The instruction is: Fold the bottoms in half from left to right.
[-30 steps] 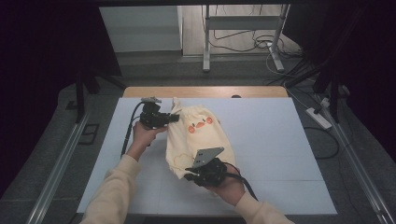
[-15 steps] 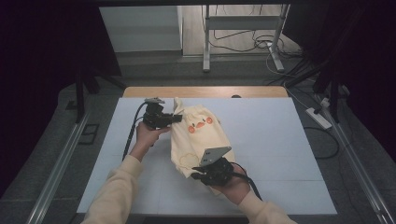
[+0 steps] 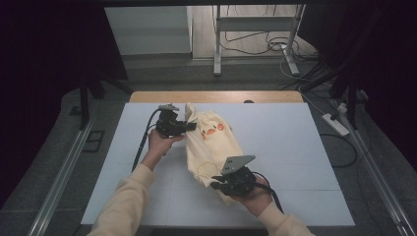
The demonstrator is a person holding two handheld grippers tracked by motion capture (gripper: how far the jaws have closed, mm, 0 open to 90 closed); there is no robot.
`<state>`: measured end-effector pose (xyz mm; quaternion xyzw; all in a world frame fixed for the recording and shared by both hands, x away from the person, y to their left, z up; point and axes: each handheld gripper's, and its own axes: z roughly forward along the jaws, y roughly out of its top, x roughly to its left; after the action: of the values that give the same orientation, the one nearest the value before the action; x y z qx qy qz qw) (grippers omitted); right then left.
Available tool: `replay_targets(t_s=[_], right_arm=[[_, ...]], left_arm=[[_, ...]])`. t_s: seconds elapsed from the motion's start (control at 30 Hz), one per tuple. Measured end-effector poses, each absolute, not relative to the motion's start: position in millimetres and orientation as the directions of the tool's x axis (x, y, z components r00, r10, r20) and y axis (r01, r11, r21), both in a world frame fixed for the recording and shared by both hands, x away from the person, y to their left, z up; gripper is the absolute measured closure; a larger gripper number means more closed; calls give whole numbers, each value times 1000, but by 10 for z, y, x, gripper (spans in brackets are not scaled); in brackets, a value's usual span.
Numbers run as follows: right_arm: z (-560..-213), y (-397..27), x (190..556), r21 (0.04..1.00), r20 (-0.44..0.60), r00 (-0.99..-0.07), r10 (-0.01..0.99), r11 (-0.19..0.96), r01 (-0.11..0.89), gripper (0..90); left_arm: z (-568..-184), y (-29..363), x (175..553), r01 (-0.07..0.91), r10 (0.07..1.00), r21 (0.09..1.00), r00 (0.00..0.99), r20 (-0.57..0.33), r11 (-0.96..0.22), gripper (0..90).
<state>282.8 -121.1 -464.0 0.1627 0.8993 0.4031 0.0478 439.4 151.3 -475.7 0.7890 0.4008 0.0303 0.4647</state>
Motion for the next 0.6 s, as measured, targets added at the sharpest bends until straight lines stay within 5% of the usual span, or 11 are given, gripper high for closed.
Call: replay_targets(t_s=[0.6], right_arm=[[-4701,-1398,2789,735,54,-928,368,615,287,782]], left_arm=[[-4802,1353,4407,606,644,748,691,-328,-270,784]])
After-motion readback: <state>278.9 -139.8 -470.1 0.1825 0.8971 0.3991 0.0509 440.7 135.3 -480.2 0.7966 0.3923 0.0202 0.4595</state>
